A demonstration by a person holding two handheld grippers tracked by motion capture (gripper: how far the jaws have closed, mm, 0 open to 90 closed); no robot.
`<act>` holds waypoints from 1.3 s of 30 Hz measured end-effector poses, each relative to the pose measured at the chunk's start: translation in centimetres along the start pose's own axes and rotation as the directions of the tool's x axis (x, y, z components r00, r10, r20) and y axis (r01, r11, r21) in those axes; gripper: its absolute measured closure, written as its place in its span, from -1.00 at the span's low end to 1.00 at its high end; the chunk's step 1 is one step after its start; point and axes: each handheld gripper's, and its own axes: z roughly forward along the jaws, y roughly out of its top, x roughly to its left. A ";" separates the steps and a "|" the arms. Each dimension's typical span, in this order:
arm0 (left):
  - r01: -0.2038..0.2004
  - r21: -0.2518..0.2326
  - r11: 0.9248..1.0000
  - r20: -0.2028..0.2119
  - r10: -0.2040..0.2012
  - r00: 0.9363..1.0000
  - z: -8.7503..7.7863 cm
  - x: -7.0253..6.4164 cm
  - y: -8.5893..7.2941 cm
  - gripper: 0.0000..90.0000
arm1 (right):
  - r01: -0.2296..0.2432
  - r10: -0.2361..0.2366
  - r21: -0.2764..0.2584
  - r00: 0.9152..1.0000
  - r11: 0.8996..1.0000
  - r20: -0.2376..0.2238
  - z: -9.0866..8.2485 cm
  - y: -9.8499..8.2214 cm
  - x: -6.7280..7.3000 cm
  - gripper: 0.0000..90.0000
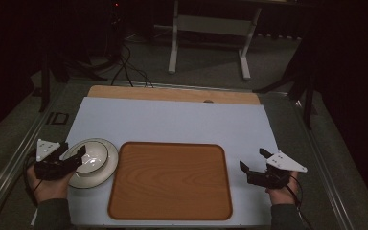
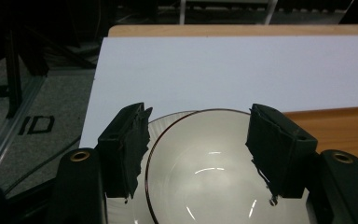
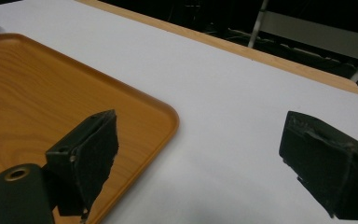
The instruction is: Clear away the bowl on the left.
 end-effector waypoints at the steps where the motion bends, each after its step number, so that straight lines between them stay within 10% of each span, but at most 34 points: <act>1: -0.003 0.009 1.000 -0.001 0.003 1.000 0.1 0.0 0.0 -0.15 | 0.003 -0.003 -0.001 1.000 1.000 0.001 0.0 0.0 0.0 -0.75; 39: 0.075 0.180 0.981 -0.058 -0.066 0.996 2.8 1.2 -0.7 0.08 | -0.003 0.003 -0.034 1.000 0.999 0.024 0.2 0.2 -0.6 -0.75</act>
